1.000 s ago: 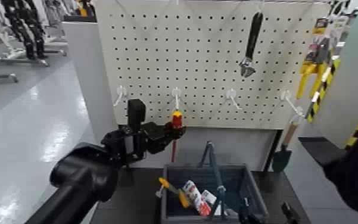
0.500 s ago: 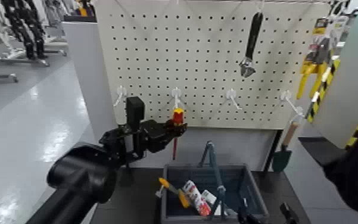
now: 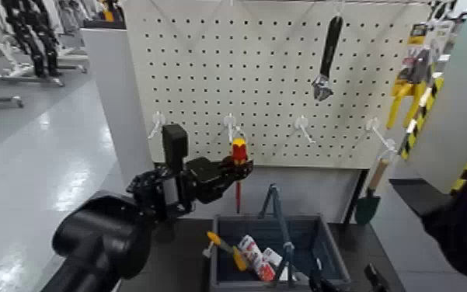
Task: Put the red screwdriver into the crate.
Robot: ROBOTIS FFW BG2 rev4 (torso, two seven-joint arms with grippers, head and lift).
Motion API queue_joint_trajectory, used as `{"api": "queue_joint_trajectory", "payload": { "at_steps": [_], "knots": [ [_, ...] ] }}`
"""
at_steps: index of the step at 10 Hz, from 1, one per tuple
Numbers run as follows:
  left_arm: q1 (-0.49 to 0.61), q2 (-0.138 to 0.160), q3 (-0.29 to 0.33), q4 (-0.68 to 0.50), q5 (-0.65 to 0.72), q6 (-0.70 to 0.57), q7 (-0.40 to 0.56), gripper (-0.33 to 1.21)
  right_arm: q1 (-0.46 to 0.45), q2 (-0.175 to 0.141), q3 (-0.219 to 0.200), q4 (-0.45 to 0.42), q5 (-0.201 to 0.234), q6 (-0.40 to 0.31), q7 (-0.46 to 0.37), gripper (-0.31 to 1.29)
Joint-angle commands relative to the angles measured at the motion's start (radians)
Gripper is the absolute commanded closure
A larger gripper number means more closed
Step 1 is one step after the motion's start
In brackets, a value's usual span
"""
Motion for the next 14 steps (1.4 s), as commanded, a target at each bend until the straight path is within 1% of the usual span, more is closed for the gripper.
{"api": "queue_joint_trajectory", "payload": {
  "at_steps": [1, 4, 5, 7, 9, 12, 13, 14],
  "knots": [
    [0.076, 0.004, 0.044, -0.122, 0.042, 0.1, 0.032, 1.19, 0.002, 0.0, -0.003, -0.003, 0.0, 0.003, 0.0, 0.13],
    [0.14, 0.002, 0.064, -0.124, 0.11, 0.138, 0.059, 1.19, 0.002, 0.002, -0.003, -0.004, 0.0, 0.003, 0.0, 0.13],
    [0.147, 0.001, 0.056, -0.096, 0.134, 0.132, 0.065, 1.19, 0.002, 0.0, -0.001, -0.004, 0.0, 0.003, 0.001, 0.13],
    [0.137, -0.003, 0.015, -0.003, 0.191, 0.114, 0.065, 1.19, 0.0, -0.002, 0.002, -0.001, 0.0, 0.0, 0.0, 0.13],
    [0.119, -0.004, -0.05, 0.098, 0.286, 0.069, 0.082, 1.19, 0.0, -0.002, 0.002, 0.0, -0.002, -0.005, 0.001, 0.13],
    [0.076, -0.016, -0.146, 0.21, 0.38, -0.014, 0.119, 1.16, -0.003, -0.003, 0.005, 0.008, -0.009, -0.012, 0.001, 0.13],
    [0.065, -0.016, -0.191, 0.255, 0.446, -0.078, 0.145, 1.07, -0.005, -0.005, 0.005, 0.009, -0.011, -0.012, 0.001, 0.13],
    [0.061, -0.018, -0.238, 0.293, 0.542, -0.123, 0.157, 1.0, -0.005, -0.005, 0.005, 0.011, -0.012, -0.014, 0.001, 0.13]
  ]
}}
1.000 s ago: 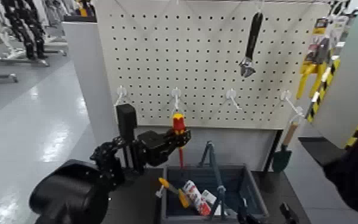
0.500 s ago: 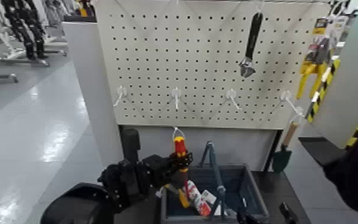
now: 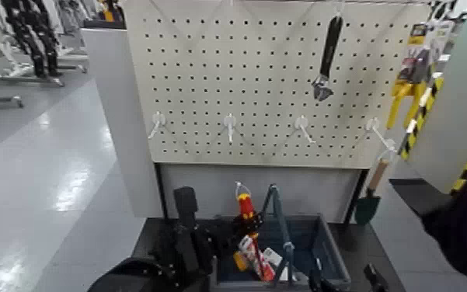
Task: Put the red screwdriver into the crate.
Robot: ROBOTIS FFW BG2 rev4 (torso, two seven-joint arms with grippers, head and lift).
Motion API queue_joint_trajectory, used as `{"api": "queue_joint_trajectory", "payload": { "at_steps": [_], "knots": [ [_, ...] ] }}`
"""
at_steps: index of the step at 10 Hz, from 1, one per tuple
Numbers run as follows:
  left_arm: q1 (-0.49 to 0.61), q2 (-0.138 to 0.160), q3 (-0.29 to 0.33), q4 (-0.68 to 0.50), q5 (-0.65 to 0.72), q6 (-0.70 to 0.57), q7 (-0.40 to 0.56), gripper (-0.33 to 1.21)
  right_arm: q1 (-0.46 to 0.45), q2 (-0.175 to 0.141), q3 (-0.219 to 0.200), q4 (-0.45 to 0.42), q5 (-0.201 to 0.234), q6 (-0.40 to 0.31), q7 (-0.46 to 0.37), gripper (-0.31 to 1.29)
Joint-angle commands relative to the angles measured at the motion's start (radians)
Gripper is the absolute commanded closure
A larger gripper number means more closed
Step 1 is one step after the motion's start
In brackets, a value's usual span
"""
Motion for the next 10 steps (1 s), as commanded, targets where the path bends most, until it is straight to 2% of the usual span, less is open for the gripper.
{"api": "queue_joint_trajectory", "payload": {
  "at_steps": [1, 4, 5, 8, 10],
  "knots": [
    [-0.011, 0.001, -0.125, 0.083, 0.212, -0.143, 0.039, 0.8, -0.001, -0.002, 0.0, 0.002, -0.004, -0.002, -0.001, 0.13],
    [-0.002, 0.005, -0.116, 0.064, 0.215, -0.197, 0.079, 0.2, 0.001, -0.002, -0.002, 0.001, -0.005, -0.002, 0.0, 0.13],
    [0.01, 0.008, -0.09, 0.032, 0.189, -0.215, 0.093, 0.13, 0.002, -0.002, -0.002, 0.001, -0.007, 0.0, 0.0, 0.13],
    [0.038, 0.015, -0.015, -0.074, 0.077, -0.209, 0.108, 0.13, 0.004, -0.002, -0.002, -0.003, -0.007, 0.004, 0.0, 0.13],
    [0.075, 0.024, 0.031, -0.156, -0.068, -0.24, 0.16, 0.13, 0.005, -0.001, -0.005, -0.004, -0.007, 0.007, 0.002, 0.13]
  ]
}}
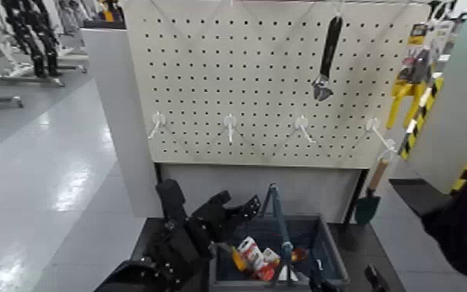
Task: Put the red screwdriver into the crate.
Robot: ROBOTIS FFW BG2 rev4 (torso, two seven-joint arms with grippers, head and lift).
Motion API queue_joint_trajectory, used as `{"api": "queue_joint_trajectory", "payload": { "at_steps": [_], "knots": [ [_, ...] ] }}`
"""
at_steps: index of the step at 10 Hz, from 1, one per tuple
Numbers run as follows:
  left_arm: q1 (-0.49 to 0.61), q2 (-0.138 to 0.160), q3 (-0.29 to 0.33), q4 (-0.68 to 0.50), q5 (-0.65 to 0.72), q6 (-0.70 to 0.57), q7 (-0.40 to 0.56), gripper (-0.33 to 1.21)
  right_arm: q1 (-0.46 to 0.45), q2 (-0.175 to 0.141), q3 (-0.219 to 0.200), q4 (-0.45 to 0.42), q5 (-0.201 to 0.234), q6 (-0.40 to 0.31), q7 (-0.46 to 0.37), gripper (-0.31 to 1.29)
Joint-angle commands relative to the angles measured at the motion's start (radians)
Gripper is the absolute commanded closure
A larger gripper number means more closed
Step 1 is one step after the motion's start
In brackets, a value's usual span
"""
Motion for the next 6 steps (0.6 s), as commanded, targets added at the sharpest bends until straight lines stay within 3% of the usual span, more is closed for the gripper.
{"api": "queue_joint_trajectory", "payload": {
  "at_steps": [1, 4, 6],
  "knots": [
    [0.066, 0.009, 0.077, -0.111, -0.198, -0.038, 0.077, 0.13, 0.001, 0.003, -0.004, -0.001, -0.003, 0.0, 0.002, 0.13],
    [0.223, -0.002, 0.246, -0.258, -0.418, -0.051, 0.158, 0.13, 0.003, 0.005, -0.007, -0.009, -0.003, -0.003, 0.003, 0.13],
    [0.31, -0.015, 0.321, -0.31, -0.487, -0.054, 0.175, 0.12, 0.006, 0.006, -0.008, -0.01, -0.003, -0.006, 0.005, 0.13]
  ]
}}
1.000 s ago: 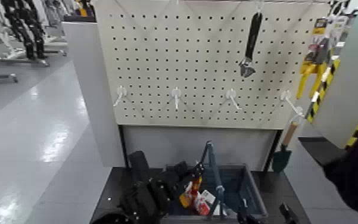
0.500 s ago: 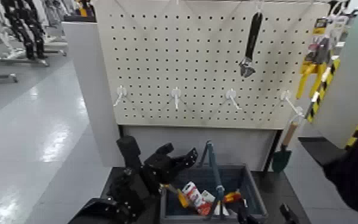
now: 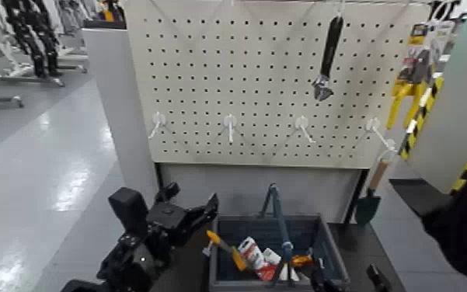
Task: Put the red screwdriver into the crate.
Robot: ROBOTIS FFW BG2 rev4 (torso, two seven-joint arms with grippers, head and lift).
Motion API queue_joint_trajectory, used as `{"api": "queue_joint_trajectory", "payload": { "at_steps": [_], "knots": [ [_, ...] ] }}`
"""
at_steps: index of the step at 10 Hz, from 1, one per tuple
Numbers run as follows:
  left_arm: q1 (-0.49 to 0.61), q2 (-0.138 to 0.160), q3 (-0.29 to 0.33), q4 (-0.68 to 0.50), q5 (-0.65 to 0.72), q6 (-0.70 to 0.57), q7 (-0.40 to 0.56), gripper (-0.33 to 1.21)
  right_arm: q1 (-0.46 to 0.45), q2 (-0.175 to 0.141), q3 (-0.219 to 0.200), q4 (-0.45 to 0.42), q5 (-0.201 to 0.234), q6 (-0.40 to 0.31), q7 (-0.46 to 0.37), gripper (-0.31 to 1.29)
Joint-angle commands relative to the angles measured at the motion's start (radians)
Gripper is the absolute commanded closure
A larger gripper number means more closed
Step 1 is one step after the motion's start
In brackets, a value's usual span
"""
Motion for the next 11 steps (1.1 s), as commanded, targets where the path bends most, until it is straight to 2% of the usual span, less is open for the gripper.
{"api": "queue_joint_trajectory", "payload": {
  "at_steps": [1, 3, 6, 11],
  "knots": [
    [0.111, -0.01, 0.076, -0.063, -0.076, -0.036, 0.041, 0.12, 0.004, 0.001, -0.004, -0.001, 0.0, -0.009, 0.001, 0.13],
    [0.189, -0.019, 0.107, -0.094, -0.149, -0.069, 0.101, 0.12, 0.007, 0.003, -0.008, 0.005, 0.0, -0.028, 0.001, 0.13],
    [0.264, -0.036, 0.137, -0.1, -0.212, -0.093, 0.119, 0.13, 0.011, 0.006, -0.011, 0.008, 0.003, -0.029, 0.003, 0.13],
    [0.339, -0.035, 0.128, -0.117, -0.251, -0.12, 0.145, 0.13, 0.014, 0.01, -0.019, 0.007, 0.023, -0.029, 0.0, 0.13]
  ]
}}
